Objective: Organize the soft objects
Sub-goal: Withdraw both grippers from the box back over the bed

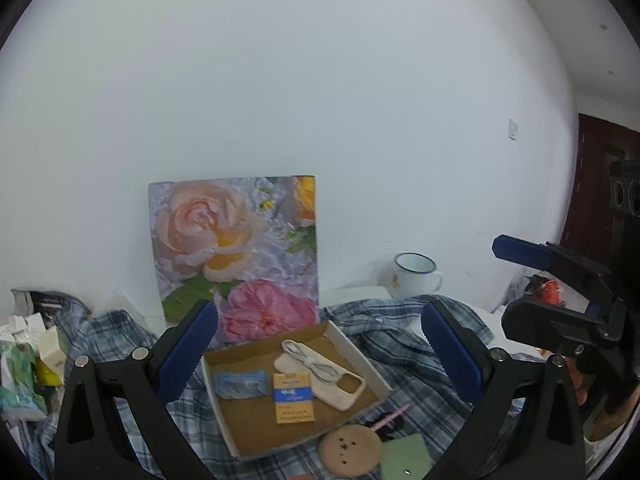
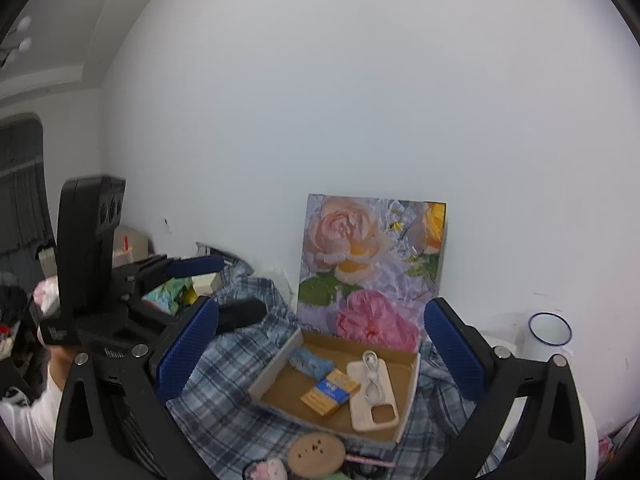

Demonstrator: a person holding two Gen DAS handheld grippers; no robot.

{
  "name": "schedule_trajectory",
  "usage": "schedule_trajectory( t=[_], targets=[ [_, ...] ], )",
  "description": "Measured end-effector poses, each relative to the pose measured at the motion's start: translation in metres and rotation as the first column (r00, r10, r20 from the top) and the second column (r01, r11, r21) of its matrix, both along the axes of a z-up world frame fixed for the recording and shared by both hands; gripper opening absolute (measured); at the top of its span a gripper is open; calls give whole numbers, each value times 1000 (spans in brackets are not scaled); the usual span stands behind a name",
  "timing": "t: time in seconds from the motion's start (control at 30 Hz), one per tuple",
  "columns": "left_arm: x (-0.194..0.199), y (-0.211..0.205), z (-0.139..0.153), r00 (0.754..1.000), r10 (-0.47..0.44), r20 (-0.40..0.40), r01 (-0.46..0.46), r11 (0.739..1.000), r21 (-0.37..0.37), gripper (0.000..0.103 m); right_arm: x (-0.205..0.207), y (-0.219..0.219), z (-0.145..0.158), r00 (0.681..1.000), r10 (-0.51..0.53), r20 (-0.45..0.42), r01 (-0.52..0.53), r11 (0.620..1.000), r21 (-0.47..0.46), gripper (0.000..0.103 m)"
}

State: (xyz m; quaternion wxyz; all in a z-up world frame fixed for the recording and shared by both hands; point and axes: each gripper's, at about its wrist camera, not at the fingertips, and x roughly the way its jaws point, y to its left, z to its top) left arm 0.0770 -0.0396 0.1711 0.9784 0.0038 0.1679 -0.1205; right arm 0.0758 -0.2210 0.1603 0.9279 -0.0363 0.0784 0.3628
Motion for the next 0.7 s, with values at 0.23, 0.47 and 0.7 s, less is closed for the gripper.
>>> schedule_trajectory(
  t=[0.23, 0.47, 0.7],
  targets=[
    [-18, -12, -16, 1000, -7, 21, 6, 999, 50, 103, -25, -15, -12, 999, 2, 38, -3, 1000, 16, 103],
    [-17, -11, -41, 999, -35, -27, 35, 999, 32, 103, -25, -25, -35, 996, 31, 86, -34, 999, 42, 103],
    [-11, -8, -75, 993, -78, -91, 80, 997, 22, 103, 2, -28, -77, 1000, 29, -5, -28, 999, 39, 103]
  ],
)
